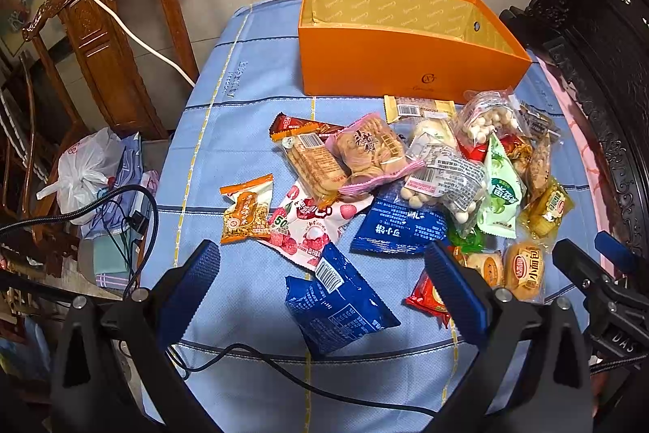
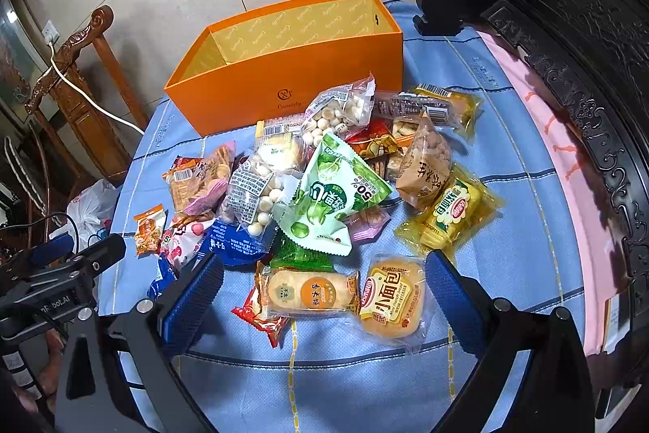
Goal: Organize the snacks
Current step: 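Grasp the blue chip bag with the left tool while the right tool grasps a cream bread roll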
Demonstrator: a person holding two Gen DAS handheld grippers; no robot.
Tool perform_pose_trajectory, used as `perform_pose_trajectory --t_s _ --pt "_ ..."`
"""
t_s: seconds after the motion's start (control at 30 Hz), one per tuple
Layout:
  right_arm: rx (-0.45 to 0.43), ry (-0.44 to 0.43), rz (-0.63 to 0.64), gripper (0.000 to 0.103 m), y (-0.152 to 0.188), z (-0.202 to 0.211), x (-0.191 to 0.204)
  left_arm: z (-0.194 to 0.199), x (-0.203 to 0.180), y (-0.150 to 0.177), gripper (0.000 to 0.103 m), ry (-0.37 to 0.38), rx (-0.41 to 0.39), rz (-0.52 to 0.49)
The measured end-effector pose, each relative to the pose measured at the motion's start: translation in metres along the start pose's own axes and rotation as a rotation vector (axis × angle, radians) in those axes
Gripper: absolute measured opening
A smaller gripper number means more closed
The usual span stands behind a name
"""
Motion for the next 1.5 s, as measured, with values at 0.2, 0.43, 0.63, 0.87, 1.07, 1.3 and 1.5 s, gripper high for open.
perform_pose_trajectory --t_s 0.2,0.43,0.63,0.87,1.07,1.3,1.5 --pt "0.010 0.009 -0.015 0.100 0.003 -0.003 -0.004 -0.005 0.004 0.001 0.099 0.014 0.028 0.009" --pt "0.047 0.048 -0.061 0.100 0.017 -0.013 -0.032 -0.025 0.010 0.013 0.099 -0.012 0.041 -0.095" --pt "0.066 0.089 -0.016 0.100 0.032 -0.016 -0.038 -0.056 0.010 0.038 0.099 -0.037 0.104 -0.191" --pt "0.083 0.092 0.017 0.100 0.033 -0.020 -0.033 -0.085 0.003 0.056 0.099 0.019 0.192 -0.228" --pt "0.098 0.098 0.019 0.100 0.033 -0.022 -0.033 -0.103 -0.006 0.074 0.099 0.003 0.244 -0.296" --pt "0.122 0.106 0.037 0.100 0.037 -0.028 -0.035 -0.105 0.002 0.075 0.069 0.086 0.259 -0.243" --pt "0.178 0.132 0.152 0.095 0.060 -0.047 -0.042 -0.084 0.010 0.061 0.062 0.113 0.221 -0.245"
Point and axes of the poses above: each gripper's, at about its wrist camera, not at the fingertips, and z roughly against the way its jaws point, x to its left, y to its underside, the point moved 3 cm from there along -z, roughly the way its jaws point, and after that the axes turned 14 degrees about z, right-handed, at the moved point
